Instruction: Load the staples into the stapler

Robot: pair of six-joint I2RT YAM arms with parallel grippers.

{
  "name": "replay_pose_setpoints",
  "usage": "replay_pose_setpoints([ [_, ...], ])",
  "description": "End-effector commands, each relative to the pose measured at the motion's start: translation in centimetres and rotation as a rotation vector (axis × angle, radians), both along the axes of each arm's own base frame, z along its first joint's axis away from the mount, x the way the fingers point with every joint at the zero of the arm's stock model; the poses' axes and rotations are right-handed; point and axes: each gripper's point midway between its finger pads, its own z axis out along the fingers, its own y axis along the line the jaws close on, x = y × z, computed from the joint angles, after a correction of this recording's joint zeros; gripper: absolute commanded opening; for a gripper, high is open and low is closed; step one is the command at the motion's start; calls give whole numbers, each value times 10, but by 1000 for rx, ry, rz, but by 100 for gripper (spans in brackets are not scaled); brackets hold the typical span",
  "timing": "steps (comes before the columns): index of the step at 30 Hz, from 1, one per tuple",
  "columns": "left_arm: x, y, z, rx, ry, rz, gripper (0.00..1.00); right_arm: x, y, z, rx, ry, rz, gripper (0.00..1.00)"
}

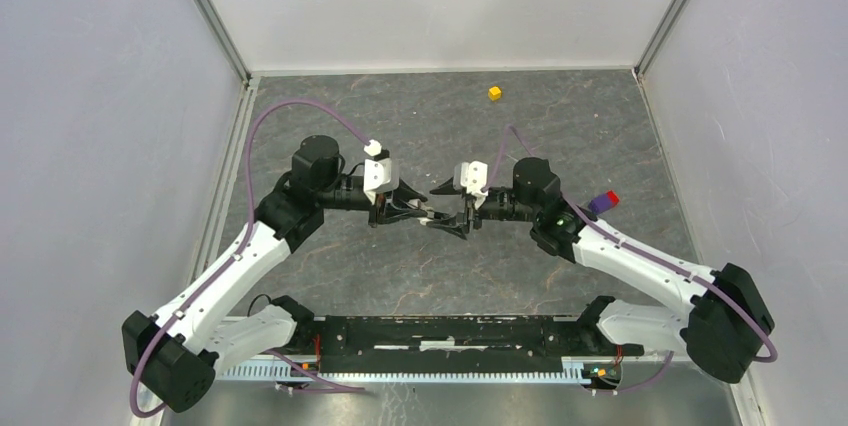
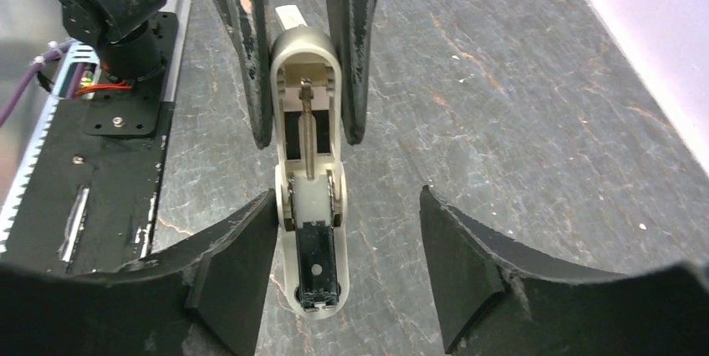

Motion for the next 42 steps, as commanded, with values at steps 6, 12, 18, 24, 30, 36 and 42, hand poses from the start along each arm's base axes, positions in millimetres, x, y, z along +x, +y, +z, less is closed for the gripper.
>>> replay_pose_setpoints([
  [6, -10, -1, 12, -50, -13, -45, 2, -10, 16, 19, 59, -22, 74, 34],
  [12, 3, 3, 13, -59, -31, 59, 25, -14, 14, 13, 75, 1, 72, 17],
  [18, 29, 25, 27, -104, -47, 335, 100, 41, -3, -11, 13, 74, -239, 16],
  [24, 77, 87, 18, -154, 78, 882, 100, 128, -56, -64, -41, 338, -703, 16],
  [30, 94, 155, -20, -49, 230, 1342, 100, 179, -90, -116, -183, 431, -1070, 18],
  [36, 90, 180, -50, 58, 270, 1484, 100, 201, -88, -156, -241, 528, -1225, 18],
  [42, 88, 205, -62, 65, 293, 1652, 100, 204, -81, -182, -269, 549, -1316, 20],
])
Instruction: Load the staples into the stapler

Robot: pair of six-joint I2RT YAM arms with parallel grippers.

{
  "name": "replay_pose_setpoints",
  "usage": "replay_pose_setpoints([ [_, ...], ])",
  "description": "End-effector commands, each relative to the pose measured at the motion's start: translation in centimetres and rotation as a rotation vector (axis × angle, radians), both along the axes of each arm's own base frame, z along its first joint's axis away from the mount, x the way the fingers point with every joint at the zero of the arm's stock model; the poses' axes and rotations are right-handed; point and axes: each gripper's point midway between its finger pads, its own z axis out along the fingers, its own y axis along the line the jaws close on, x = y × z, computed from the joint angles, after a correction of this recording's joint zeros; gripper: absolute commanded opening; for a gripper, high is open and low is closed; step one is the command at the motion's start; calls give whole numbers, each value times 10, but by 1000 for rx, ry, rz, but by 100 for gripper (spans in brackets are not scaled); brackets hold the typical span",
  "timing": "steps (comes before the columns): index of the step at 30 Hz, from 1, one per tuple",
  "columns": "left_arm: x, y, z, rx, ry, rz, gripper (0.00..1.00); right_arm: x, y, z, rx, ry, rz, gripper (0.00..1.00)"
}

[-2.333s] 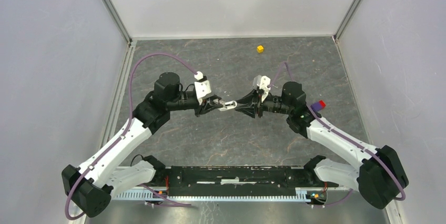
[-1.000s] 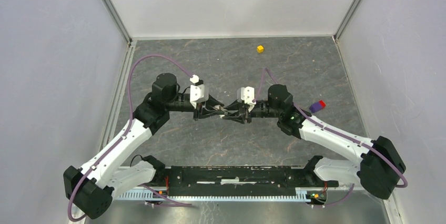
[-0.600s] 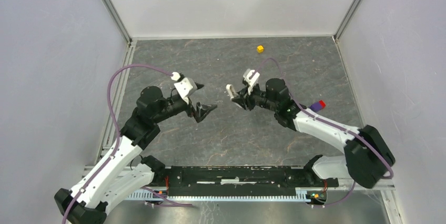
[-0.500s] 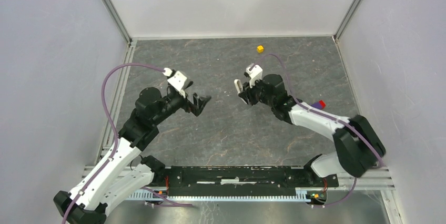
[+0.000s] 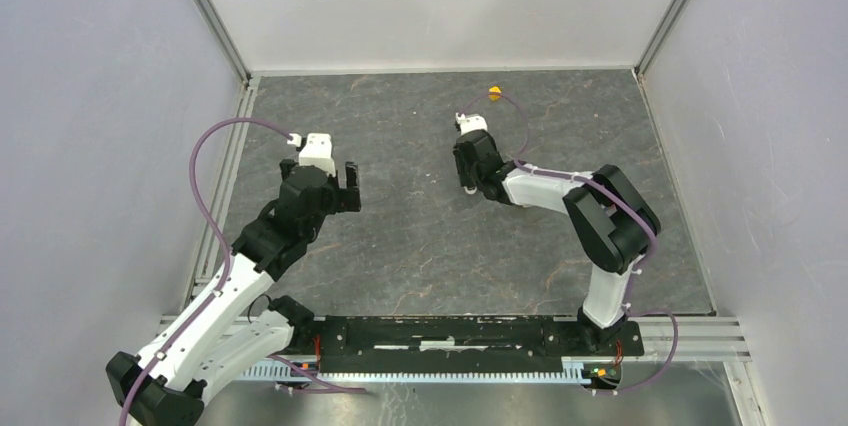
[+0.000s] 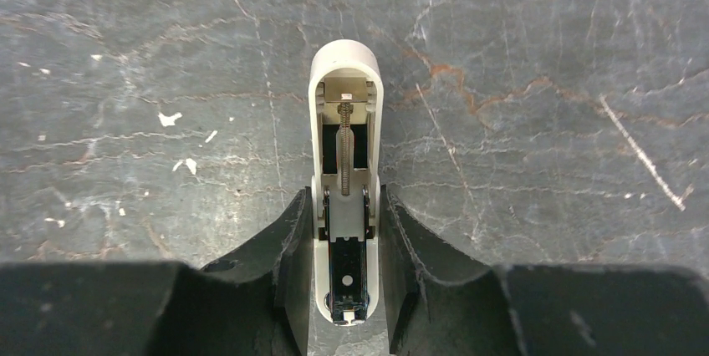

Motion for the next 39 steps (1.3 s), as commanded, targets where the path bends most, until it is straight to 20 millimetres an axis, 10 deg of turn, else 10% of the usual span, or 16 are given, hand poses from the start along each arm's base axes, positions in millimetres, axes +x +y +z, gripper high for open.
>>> replay_pose_setpoints([
  [1, 0, 29, 0, -7, -7, 205, 100, 7, 2, -1, -2, -24, -129, 20],
  [10, 1, 36, -8, 8, 23, 269, 100, -3, 8, -15, 24, 8, -207, 37],
  [18, 0, 41, -12, 31, 41, 301, 100, -14, -6, 40, 13, -65, -152, 73],
  [30, 0, 40, -12, 30, 43, 298, 100, -83, -61, 10, -28, 68, -83, 34],
  [39, -1, 43, -14, 52, 45, 301, 100, -93, -110, -21, -133, 118, -160, 27],
])
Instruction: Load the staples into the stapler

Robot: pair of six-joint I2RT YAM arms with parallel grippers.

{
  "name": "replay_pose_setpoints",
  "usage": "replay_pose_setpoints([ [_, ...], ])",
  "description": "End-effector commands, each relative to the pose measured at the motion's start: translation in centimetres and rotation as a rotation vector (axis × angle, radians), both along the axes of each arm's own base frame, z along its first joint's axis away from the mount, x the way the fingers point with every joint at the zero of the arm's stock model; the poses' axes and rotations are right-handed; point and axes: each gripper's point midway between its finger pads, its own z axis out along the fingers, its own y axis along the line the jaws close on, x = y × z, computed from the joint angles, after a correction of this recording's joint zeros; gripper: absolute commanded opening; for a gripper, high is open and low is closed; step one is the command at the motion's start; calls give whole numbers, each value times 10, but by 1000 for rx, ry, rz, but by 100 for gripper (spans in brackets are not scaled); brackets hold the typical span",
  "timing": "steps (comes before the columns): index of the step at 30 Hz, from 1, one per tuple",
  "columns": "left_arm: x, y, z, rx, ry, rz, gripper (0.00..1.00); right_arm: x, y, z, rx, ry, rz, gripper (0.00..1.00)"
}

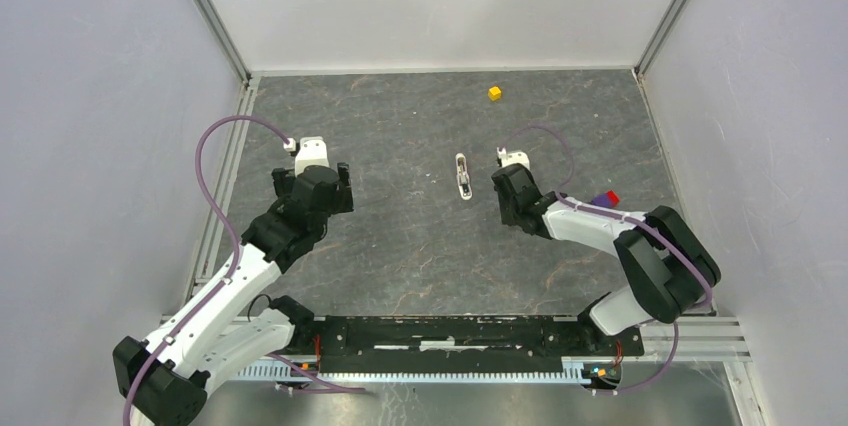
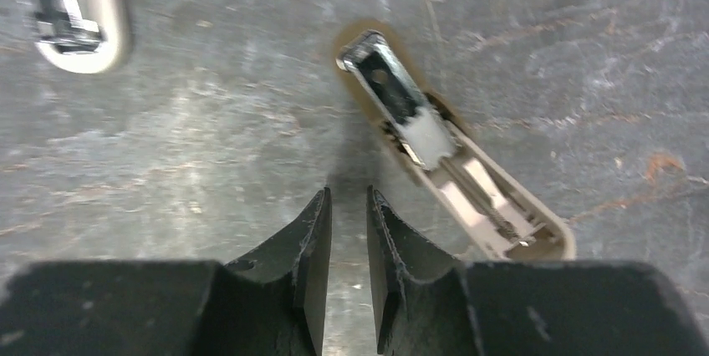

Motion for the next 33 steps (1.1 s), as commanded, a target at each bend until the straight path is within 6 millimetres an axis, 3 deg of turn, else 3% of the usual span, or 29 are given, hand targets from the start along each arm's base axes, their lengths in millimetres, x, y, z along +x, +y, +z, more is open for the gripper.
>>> replay_pose_setpoints([
  [1, 4, 3, 14, -28, -49, 43, 100, 8, -20, 2, -32, -40, -35, 27],
  [10, 5, 4, 9, -16, -38, 56, 100, 19, -48, -5, -77, -70, -74, 25],
  [18, 4, 14, 1, -35, -21, 166, 100, 39, -60, -1, -90, -112, -68, 24],
  [24, -4, 39, -22, -128, 85, 405, 100, 55, -58, 8, -106, -129, -28, 29],
  [29, -28, 80, -33, -152, 144, 703, 100, 34, -56, 23, -57, -106, 7, 46],
  [33, -44, 113, -49, -151, 155, 900, 100, 22, -40, 43, 55, -136, 56, 57],
])
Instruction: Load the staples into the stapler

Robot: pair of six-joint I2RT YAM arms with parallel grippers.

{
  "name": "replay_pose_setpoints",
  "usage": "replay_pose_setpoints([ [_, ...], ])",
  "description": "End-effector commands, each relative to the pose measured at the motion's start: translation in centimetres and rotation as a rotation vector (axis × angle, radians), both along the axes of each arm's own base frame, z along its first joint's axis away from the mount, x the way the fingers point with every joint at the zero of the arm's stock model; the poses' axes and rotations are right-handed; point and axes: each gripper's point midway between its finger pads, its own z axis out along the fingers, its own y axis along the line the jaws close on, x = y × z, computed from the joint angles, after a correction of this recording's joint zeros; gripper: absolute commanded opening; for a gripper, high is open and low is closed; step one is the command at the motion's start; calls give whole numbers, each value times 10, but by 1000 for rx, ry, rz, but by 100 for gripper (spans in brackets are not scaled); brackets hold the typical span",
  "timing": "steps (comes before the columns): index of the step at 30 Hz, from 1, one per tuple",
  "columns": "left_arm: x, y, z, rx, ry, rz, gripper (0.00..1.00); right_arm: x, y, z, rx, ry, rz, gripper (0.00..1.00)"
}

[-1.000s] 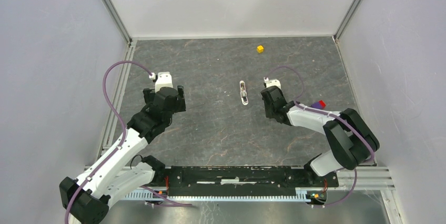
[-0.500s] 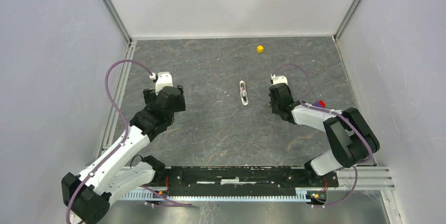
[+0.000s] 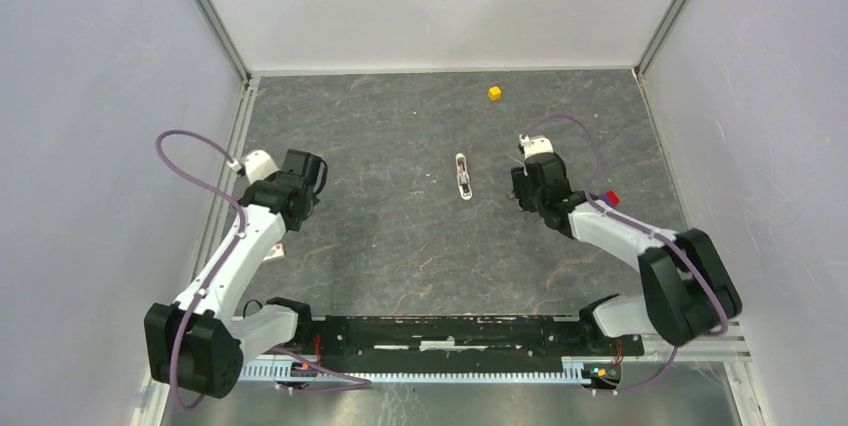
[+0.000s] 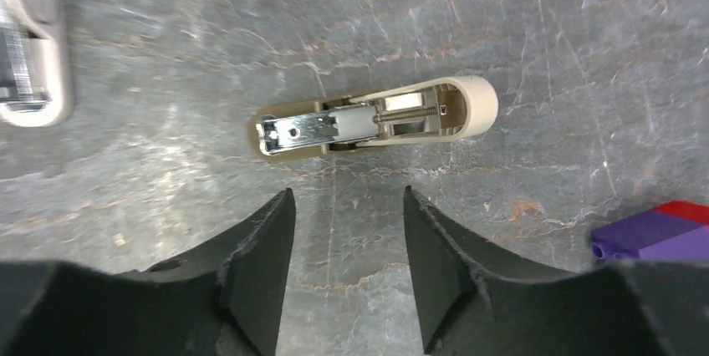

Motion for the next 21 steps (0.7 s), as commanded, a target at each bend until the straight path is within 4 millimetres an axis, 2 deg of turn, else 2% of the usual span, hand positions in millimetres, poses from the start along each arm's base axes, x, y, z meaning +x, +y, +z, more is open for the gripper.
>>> replay_pose_setpoints([
  [1, -22, 44, -5, 27, -28, 309, 100, -7, 21, 30, 132, -49, 72, 60],
  [3, -26, 60, -15, 25, -12, 373, 100, -9, 28, 40, 175, -68, 93, 65],
  [7, -34, 79, -31, -11, 4, 500, 100, -11, 39, 57, 230, -110, 131, 72],
  [10, -38, 78, -42, -90, 0, 564, 100, -10, 46, 73, 263, -146, 160, 76],
  [15, -58, 80, -66, -245, -59, 803, 100, -10, 56, 103, 305, -212, 202, 79],
  [21, -53, 74, -81, -354, -126, 933, 97, -13, 63, 122, 335, -247, 236, 80],
])
